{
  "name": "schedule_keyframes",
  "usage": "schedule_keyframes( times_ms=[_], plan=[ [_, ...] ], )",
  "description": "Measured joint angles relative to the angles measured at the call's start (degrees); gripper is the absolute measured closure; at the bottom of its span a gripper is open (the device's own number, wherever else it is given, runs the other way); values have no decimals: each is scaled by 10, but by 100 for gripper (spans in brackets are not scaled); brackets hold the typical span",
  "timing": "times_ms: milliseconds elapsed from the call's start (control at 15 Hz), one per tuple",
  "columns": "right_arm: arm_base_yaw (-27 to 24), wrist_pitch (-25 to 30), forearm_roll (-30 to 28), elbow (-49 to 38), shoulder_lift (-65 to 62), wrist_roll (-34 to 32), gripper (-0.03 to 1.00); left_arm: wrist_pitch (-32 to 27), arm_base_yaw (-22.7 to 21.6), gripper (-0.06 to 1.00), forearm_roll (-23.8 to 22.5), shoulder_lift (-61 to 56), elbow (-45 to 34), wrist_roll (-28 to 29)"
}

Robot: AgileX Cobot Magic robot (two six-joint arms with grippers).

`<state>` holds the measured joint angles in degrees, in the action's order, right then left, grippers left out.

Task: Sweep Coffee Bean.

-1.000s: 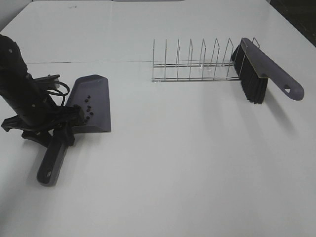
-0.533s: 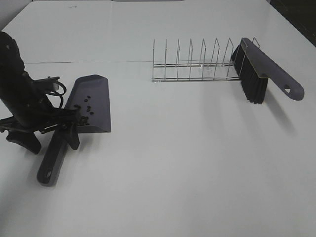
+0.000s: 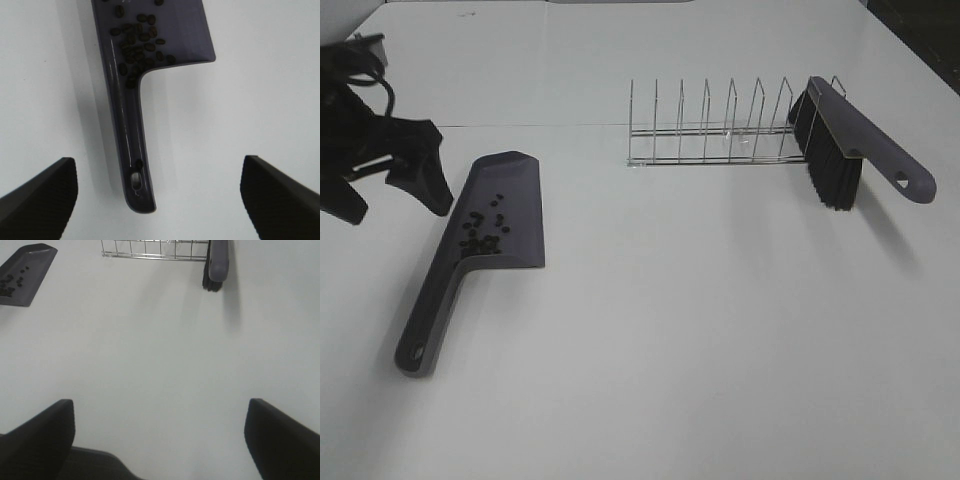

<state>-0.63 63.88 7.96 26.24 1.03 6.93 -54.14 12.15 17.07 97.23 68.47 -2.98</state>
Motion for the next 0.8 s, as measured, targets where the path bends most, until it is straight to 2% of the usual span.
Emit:
schedule_keyframes(
  times_ms=[200, 267, 333, 600, 800],
  plan=[
    [0, 0, 1, 0, -13, 0, 20, -54, 0, 16, -17, -107, -2, 0],
    [0, 0, 1, 0, -13, 2, 20, -76, 0, 16, -30, -187, -23, 0],
    [0, 0, 1, 0, -13, 2, 20, -81, 0, 16, -32, -211, -34, 0],
    [0, 0, 3, 0, -13, 2, 20, -92, 0, 16, -36, -390, -144, -1],
    [0, 0, 15, 0, -13, 2, 20, -105, 0, 16, -40, -628, -269, -1]
  ],
)
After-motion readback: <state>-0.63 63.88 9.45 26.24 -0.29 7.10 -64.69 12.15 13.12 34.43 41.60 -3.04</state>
